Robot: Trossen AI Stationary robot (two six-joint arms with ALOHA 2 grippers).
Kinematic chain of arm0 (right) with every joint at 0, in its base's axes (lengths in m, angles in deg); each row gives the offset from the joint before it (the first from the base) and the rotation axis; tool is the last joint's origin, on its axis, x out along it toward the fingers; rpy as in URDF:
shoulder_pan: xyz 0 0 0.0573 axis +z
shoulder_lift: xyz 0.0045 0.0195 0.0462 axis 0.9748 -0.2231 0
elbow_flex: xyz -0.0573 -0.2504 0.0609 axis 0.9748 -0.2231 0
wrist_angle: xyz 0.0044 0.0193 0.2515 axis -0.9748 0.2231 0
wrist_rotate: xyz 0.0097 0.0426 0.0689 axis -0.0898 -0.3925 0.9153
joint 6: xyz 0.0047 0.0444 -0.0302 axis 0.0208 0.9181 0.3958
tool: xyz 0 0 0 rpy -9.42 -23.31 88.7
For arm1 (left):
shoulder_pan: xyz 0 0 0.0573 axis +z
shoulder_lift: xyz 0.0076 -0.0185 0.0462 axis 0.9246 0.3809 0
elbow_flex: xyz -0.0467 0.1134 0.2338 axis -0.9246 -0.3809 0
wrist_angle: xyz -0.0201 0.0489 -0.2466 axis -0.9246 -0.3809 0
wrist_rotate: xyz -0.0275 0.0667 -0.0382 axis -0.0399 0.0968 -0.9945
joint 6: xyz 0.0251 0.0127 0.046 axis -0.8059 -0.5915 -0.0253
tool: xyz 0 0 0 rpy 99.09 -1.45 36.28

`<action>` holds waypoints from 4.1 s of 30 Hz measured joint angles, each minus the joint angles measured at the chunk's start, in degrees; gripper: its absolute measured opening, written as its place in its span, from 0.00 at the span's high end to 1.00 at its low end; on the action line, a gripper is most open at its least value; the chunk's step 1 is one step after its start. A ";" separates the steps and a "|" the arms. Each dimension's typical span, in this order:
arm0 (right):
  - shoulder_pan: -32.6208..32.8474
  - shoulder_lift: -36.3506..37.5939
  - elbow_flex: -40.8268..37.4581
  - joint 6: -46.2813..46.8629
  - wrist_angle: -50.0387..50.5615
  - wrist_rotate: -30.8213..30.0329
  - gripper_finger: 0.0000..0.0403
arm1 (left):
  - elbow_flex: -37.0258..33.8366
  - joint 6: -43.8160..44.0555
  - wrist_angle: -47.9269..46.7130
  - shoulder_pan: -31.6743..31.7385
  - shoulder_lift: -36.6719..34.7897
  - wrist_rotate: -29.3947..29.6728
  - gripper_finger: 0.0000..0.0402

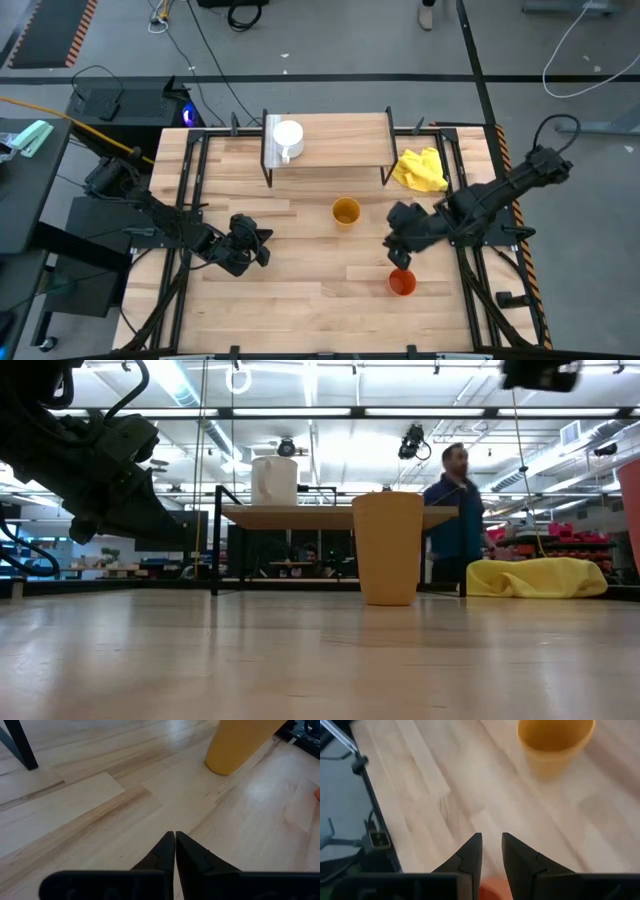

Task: Stack small to large cups/mugs on shelf
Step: Put the orange cup on the shelf

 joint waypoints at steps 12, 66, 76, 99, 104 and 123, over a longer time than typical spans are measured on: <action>12.75 -4.98 0.00 20.90 10.29 1.90 0.80 | 0.00 0.01 0.00 0.01 0.00 0.00 0.96; 16.61 -16.38 -6.07 24.08 7.76 6.29 0.74 | 0.00 -0.02 0.00 -0.01 0.00 -0.44 0.93; 16.57 -16.35 -6.29 23.30 6.74 6.42 0.75 | 0.00 0.00 0.00 0.01 0.00 -0.44 0.95; 11.98 -16.27 -5.81 18.75 6.57 7.23 0.96 | 0.00 -0.04 0.00 0.00 0.00 -0.44 0.94; 10.34 -16.27 -5.81 15.38 6.51 8.35 0.98 | 0.00 -0.04 0.00 0.01 0.00 -0.44 0.95; 9.75 -11.54 -5.86 13.35 6.53 9.38 0.99 | 0.00 -0.66 -0.02 0.01 0.00 -0.39 0.95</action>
